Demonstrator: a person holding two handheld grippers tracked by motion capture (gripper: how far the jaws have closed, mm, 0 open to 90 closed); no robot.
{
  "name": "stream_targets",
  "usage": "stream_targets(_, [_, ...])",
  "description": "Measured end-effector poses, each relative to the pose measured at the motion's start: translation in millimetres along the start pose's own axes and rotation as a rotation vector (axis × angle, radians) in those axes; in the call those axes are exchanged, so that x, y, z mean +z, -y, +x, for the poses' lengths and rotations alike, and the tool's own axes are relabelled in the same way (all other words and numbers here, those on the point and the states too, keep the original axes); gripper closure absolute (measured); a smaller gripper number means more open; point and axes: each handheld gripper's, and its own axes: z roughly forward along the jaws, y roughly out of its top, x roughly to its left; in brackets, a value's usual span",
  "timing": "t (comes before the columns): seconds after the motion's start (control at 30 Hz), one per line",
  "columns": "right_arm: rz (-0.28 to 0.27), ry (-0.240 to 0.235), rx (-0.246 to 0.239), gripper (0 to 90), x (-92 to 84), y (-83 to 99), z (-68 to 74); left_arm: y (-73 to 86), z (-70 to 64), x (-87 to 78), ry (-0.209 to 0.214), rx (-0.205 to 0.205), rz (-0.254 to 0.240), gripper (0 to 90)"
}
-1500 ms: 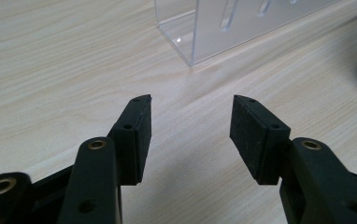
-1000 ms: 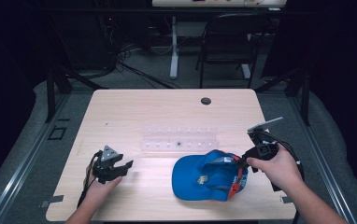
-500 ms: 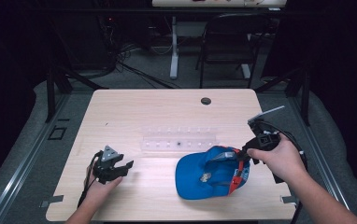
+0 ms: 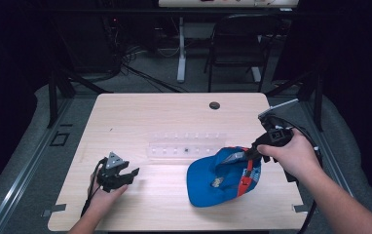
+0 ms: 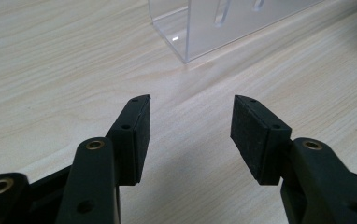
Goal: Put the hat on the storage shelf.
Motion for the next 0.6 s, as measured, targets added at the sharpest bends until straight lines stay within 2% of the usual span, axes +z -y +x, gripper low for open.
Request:
stream_targets(0.2, [0.004,-0.017,0.001,77.3,-10.6,-3.5,7.2,0.1,0.0,0.9,0.0,-0.003,-0.001,48.0])
stream_targets(0.23, [-0.011,-0.016,0.009,77.3,-10.7,-3.1,8.6,0.0,0.1,0.8,0.001,-0.002,-0.002,48.0])
stream_targets(0.33, [0.014,-0.027,-0.014,77.3,-16.3,-5.3,11.7,0.1,0.1,0.6,0.001,-0.004,-0.002,48.0])
stream_targets(0.47, [0.003,-0.062,0.008,77.3,-18.9,-6.2,16.3,0.1,0.7,1.0,0.001,-0.001,0.001,48.1])
stream_targets(0.5, [0.017,-0.074,-0.005,77.3,-20.8,-7.1,15.9,0.1,0.5,1.0,0.002,-0.001,0.001,48.1])
stream_targets(0.53, [0.011,-0.083,0.002,77.4,-21.6,-7.1,16.7,0.1,0.1,1.1,0.002,-0.005,0.0,48.1])
stream_targets(0.6, [0.003,-0.136,0.017,77.4,-23.9,-7.7,15.9,0.1,0.0,1.2,0.002,-0.004,-0.001,48.1])
